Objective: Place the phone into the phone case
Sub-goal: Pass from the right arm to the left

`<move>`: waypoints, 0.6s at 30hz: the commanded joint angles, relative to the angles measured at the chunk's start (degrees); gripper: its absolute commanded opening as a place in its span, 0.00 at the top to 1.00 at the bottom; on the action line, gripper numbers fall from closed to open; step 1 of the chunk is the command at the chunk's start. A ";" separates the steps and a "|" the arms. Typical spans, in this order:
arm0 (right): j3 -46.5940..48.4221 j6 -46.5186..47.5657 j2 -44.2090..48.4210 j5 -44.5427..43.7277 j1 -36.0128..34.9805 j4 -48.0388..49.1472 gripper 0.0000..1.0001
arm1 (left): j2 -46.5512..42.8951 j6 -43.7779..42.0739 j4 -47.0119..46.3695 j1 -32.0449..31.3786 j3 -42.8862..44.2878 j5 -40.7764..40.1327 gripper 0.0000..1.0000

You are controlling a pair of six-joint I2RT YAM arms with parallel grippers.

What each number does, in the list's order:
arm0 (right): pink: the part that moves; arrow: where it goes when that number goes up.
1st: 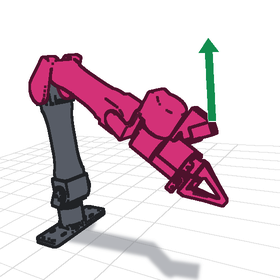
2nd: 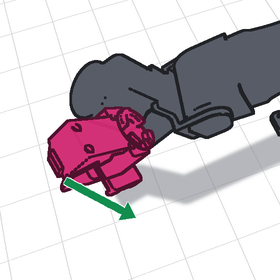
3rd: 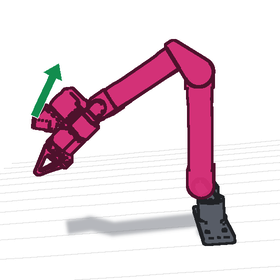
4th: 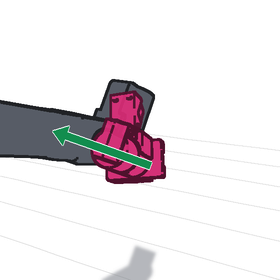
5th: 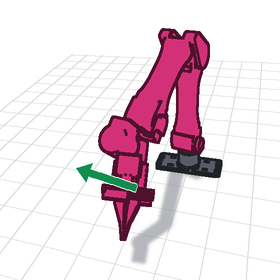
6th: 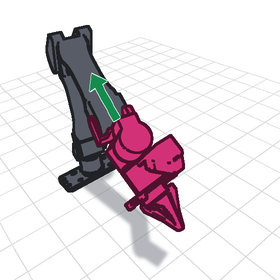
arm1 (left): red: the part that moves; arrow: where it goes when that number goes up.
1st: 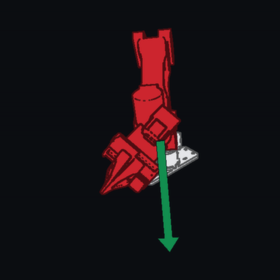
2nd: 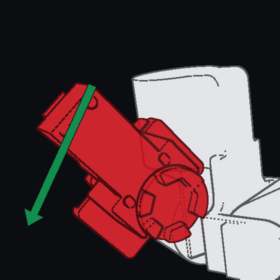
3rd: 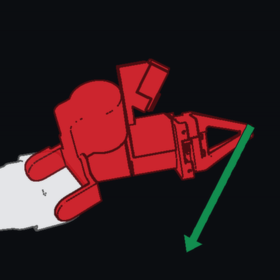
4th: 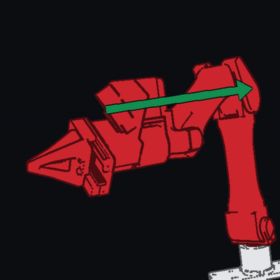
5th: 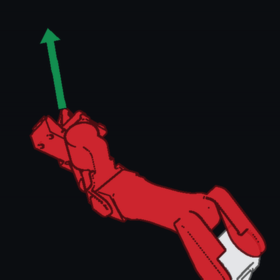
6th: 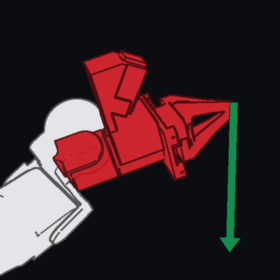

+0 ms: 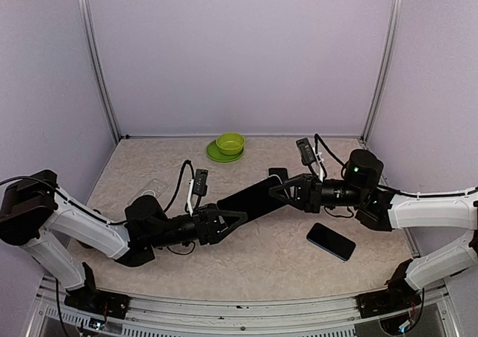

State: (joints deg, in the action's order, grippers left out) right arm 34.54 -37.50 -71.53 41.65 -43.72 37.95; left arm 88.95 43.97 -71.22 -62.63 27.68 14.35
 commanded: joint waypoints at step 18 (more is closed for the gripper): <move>-3.75 -4.32 -3.78 -0.46 -1.00 12.71 1.00 | 2.81 2.87 -8.45 -0.22 1.95 1.42 0.67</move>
State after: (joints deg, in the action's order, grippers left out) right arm 31.62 -41.65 -74.37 42.63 -44.34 47.40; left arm 91.66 46.37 -75.02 -62.65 27.70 14.66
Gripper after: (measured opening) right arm 0.093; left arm 0.337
